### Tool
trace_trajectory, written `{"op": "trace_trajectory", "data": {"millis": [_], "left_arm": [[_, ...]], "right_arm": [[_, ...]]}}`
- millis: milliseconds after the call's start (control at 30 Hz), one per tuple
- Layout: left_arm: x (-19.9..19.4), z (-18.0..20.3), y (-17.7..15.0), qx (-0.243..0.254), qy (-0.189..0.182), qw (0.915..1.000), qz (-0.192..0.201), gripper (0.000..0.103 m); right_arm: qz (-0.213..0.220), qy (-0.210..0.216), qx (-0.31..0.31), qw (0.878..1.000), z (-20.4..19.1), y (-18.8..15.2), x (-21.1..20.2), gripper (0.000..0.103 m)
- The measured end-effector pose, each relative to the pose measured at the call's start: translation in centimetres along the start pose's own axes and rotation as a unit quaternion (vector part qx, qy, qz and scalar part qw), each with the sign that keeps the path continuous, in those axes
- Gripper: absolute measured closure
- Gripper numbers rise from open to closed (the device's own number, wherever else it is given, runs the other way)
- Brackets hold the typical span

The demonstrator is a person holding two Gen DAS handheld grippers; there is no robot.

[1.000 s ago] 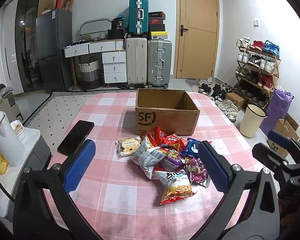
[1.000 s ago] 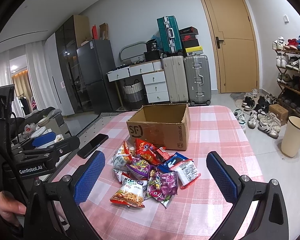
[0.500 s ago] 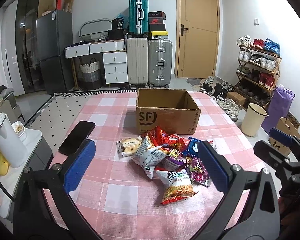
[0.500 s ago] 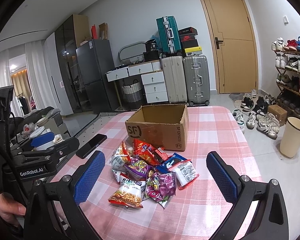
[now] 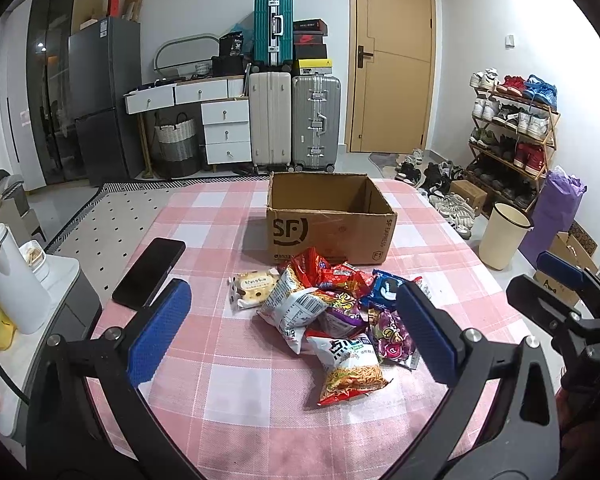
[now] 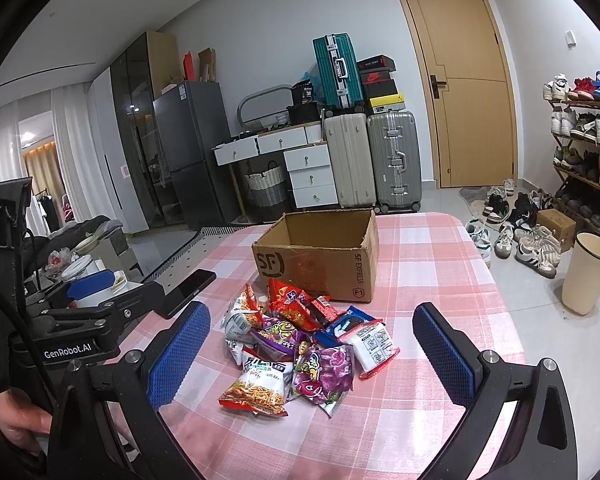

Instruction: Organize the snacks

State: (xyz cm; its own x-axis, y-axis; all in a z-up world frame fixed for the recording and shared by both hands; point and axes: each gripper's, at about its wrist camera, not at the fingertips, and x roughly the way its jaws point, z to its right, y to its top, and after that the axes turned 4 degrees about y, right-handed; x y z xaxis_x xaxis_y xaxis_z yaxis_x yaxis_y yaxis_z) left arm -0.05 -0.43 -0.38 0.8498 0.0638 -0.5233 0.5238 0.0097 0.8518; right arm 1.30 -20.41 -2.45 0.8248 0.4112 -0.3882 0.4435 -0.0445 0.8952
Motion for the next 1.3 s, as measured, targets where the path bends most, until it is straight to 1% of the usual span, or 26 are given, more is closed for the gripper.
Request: {"op": "trace_trajectory", "data": {"millis": [467,567,833,900,1033,1133,1300], "left_arm": [[0.1,0.1,-0.2,0.0,-0.002,1.0,-0.003,0.001],[0.4,0.1,-0.5,-0.001,-0.011,0.9999,-0.008,0.001],[1.9,0.4,-1.2,-0.001,-0.024,0.9995,-0.021,0.001],[2.4,0.5,-1.4,0.0,-0.029,0.9992,-0.029,0.001],[4.5,0.7,-2.5,-0.005,-0.055,0.9968,-0.058,0.001],[6.5,0.8,-3.4,-0.013,-0.09,0.9919,-0.088,0.001],[9.1,1.8,-5.0,-0.001,-0.101,0.9884,-0.114,0.001]], "right_arm": [[0.0,0.004,0.001,1.0,-0.1,-0.3,0.0,0.0],[-0.002,0.017,0.003,1.0,-0.1,-0.6,0.2,0.0],[-0.004,0.013,-0.006,1.0,-0.1,-1.3,0.5,0.0],[-0.005,0.012,-0.005,1.0,0.0,-1.3,0.6,0.0],[-0.006,0.012,-0.001,1.0,0.5,-1.7,0.9,0.0],[-0.009,0.013,0.005,1.0,1.2,-2.1,1.4,0.0],[-0.014,0.015,0.015,1.0,2.5,-2.8,2.1,0.0]]}}
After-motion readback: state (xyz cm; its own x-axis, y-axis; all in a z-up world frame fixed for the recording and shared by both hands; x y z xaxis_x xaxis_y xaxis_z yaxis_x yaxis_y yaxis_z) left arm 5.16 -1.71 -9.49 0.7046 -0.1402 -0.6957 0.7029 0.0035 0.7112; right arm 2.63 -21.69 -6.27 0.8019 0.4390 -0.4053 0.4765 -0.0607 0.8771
